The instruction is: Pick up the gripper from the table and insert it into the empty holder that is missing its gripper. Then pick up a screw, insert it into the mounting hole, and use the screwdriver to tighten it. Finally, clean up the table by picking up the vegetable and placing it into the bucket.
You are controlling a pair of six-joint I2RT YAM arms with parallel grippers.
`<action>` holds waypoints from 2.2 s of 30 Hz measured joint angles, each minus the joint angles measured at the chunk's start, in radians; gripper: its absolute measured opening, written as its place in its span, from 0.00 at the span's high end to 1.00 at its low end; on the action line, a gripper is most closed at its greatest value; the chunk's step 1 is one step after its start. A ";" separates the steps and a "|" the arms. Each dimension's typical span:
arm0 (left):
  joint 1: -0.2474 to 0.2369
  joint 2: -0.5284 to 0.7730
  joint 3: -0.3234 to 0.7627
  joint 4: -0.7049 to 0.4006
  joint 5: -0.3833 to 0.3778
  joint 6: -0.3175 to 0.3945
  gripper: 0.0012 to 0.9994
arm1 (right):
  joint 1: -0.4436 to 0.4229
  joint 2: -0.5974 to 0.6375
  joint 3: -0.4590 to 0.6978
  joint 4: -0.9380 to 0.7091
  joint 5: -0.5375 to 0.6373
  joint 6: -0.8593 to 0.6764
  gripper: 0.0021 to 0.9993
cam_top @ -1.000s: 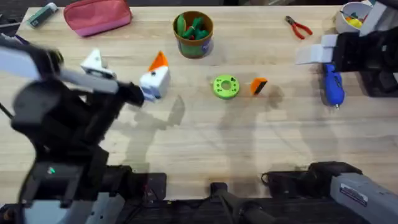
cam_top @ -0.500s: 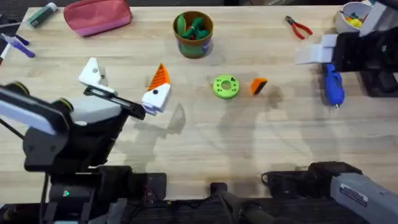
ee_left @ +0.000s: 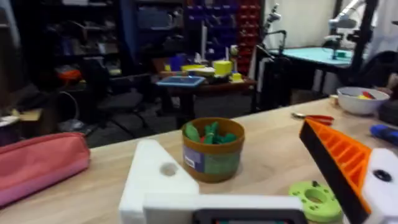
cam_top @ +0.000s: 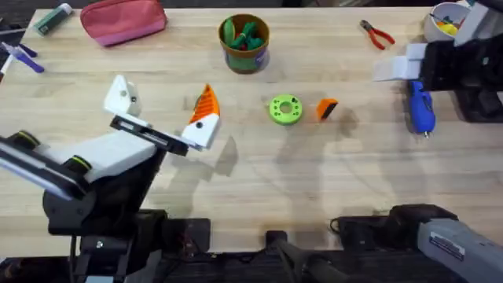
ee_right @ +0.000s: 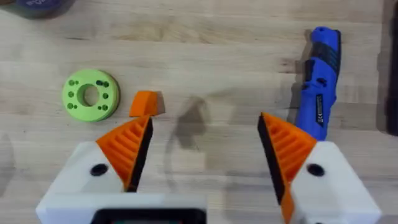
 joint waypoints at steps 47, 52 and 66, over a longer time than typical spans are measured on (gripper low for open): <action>-0.030 0.000 0.002 -0.321 0.689 0.090 0.01 | 0.000 0.000 0.000 0.000 0.000 0.000 0.01; -0.030 0.000 0.002 -0.329 0.734 0.135 0.01 | 0.000 0.000 0.000 0.000 0.000 0.000 0.01; -0.030 0.001 0.002 -0.332 0.756 0.147 0.01 | 0.000 0.000 0.000 0.000 0.000 0.000 0.01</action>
